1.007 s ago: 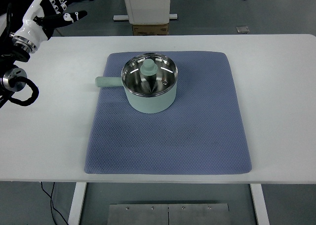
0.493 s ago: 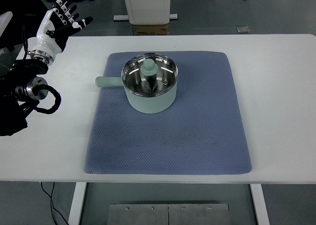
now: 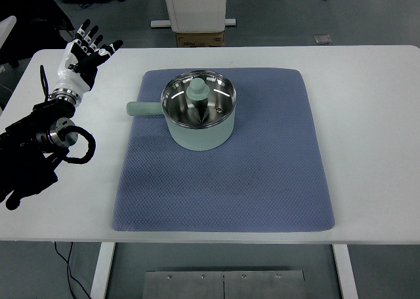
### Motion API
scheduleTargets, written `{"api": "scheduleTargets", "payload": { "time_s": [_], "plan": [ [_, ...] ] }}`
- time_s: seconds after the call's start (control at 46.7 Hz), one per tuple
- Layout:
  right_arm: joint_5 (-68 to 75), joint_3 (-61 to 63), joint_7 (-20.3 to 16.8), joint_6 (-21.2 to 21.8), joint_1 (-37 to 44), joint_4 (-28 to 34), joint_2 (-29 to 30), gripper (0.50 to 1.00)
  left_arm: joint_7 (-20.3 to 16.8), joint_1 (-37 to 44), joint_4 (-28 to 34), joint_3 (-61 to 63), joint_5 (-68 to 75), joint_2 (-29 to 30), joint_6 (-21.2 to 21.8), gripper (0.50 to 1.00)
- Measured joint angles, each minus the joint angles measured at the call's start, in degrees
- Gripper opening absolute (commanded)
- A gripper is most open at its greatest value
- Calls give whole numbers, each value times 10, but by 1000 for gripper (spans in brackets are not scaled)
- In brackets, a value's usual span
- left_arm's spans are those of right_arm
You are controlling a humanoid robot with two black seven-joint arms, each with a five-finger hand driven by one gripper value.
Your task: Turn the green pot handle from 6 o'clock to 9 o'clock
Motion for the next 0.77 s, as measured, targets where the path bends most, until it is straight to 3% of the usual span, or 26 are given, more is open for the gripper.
{"api": "scheduleTargets", "payload": {
  "time_s": [0.257, 0.771],
  "plan": [
    [0, 0, 0, 0, 2, 1, 0, 1000, -3, 7, 15, -22, 1, -18, -31, 1000],
    [1, 0, 0, 0, 2, 0, 0, 1000, -1, 10, 35, -80, -1, -41, -34, 1000]
  ]
}}
